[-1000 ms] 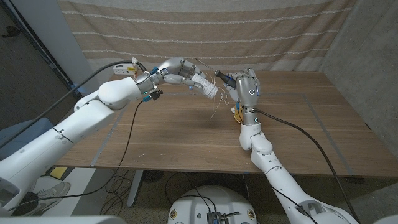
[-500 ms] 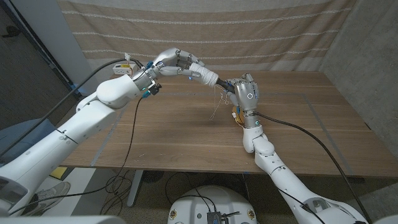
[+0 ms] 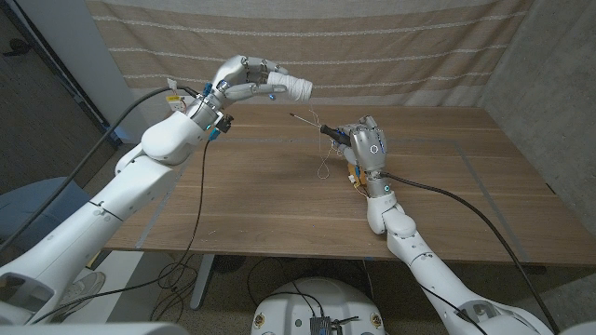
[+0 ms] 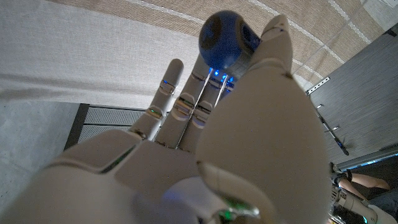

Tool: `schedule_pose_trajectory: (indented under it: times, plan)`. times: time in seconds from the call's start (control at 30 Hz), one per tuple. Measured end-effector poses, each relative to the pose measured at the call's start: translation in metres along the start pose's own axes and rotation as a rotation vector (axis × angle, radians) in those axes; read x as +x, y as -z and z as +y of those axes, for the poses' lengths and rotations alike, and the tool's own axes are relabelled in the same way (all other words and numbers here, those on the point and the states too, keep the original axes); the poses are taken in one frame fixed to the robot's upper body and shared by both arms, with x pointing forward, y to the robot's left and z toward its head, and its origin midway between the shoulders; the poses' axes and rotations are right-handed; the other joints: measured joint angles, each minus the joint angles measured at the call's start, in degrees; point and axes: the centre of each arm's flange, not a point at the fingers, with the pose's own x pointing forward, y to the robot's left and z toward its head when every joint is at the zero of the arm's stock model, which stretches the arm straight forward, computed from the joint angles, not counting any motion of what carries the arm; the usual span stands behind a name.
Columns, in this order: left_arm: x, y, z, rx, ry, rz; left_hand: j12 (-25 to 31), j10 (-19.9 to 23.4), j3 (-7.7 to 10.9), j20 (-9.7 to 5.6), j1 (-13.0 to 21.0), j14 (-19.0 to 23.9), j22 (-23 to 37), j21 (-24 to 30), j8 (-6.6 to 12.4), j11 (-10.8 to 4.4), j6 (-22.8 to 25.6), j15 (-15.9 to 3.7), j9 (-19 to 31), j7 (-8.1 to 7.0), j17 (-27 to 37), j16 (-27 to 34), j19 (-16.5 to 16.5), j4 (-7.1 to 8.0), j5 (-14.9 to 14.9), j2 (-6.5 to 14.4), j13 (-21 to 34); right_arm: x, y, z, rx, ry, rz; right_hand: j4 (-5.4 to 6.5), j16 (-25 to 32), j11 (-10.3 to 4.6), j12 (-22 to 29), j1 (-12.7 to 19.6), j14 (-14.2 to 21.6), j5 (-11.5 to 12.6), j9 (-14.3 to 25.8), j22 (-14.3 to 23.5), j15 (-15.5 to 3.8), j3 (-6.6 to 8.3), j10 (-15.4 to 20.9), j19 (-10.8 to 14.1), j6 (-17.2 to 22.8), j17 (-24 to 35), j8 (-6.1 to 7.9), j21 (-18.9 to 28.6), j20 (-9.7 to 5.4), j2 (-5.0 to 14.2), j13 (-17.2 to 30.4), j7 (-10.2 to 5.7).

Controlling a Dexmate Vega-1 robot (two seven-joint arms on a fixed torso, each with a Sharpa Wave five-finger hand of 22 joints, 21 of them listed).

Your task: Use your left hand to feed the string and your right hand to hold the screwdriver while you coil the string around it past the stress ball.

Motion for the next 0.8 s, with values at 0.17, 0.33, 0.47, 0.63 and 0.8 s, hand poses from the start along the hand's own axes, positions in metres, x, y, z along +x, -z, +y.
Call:
schedule_pose_trajectory:
  times: [0.17,0.33,0.47,0.63,0.8]
  plan:
    - [-0.003,0.001,0.009,0.039,-0.075,-0.005,-0.03,0.0,-0.01,0.04,0.0,0.04,0.0,0.0,-0.01,-0.01,0.02,0.0,-0.05,-0.02,0.0,-0.16,-0.05,0.0,0.0,0.0,0.0,0.002,-0.004,-0.007,0.023,0.018,-0.021,-0.06,-0.05,0.0,-0.21,0.16,0.0,0.0,0.0,0.0,0.0,-0.06,0.0,-0.09,0.0,0.0,-0.01,0.0,-0.09,-0.15,0.0,0.0]
    - [-0.005,0.002,0.016,0.075,-0.129,-0.009,-0.09,0.0,-0.01,0.08,0.0,0.06,0.0,0.0,-0.23,-0.01,0.45,0.0,-0.05,-0.21,0.0,-0.16,-0.08,0.0,0.0,0.0,0.0,0.004,-0.009,-0.013,0.044,0.034,-0.041,0.14,-0.11,0.0,-0.22,0.69,0.03,-0.01,-0.01,0.01,0.19,-0.34,0.0,-0.08,0.0,-0.01,-0.04,0.0,-0.09,0.07,0.23,0.0]
    - [-0.007,0.004,0.02,0.102,-0.167,-0.005,-0.24,0.12,-0.02,-0.05,0.07,0.23,0.0,0.0,-0.28,-0.13,0.53,-0.01,-0.05,-0.15,-0.04,-0.2,0.06,-0.01,-0.01,-0.07,0.0,0.007,-0.012,-0.019,0.064,0.05,-0.057,0.33,-0.51,0.0,-0.21,0.84,0.34,-0.02,-0.05,0.01,0.07,-0.63,-0.01,-0.08,0.81,0.19,-0.22,0.49,-0.09,-0.08,0.31,-0.81]
    - [-0.008,0.004,0.023,0.127,-0.192,-0.005,-0.34,0.18,-0.05,-0.1,0.07,0.25,0.01,0.0,-0.28,-0.2,0.53,-0.01,-0.04,-0.15,-0.05,-0.21,0.12,0.0,0.19,-0.07,0.0,0.01,-0.014,-0.023,0.073,0.064,-0.064,0.29,-0.54,0.0,-0.43,0.84,0.35,-0.02,-0.05,0.01,0.06,-0.67,0.0,-0.08,0.81,0.26,-0.01,0.49,-0.09,-0.08,0.5,-0.81]
    - [-0.009,0.006,0.025,0.162,-0.211,0.013,-0.47,0.19,0.05,-0.1,0.07,0.25,0.01,0.0,-0.46,-0.2,0.53,-0.01,-0.01,-0.15,-0.08,-0.32,0.13,-0.13,0.18,-0.08,0.0,0.014,-0.016,-0.027,0.068,0.075,-0.082,0.48,-0.54,0.0,-0.43,0.91,0.37,-0.03,-0.05,0.01,0.04,-0.94,0.0,-0.31,0.81,0.26,0.0,0.49,0.13,-0.15,0.53,-0.81]
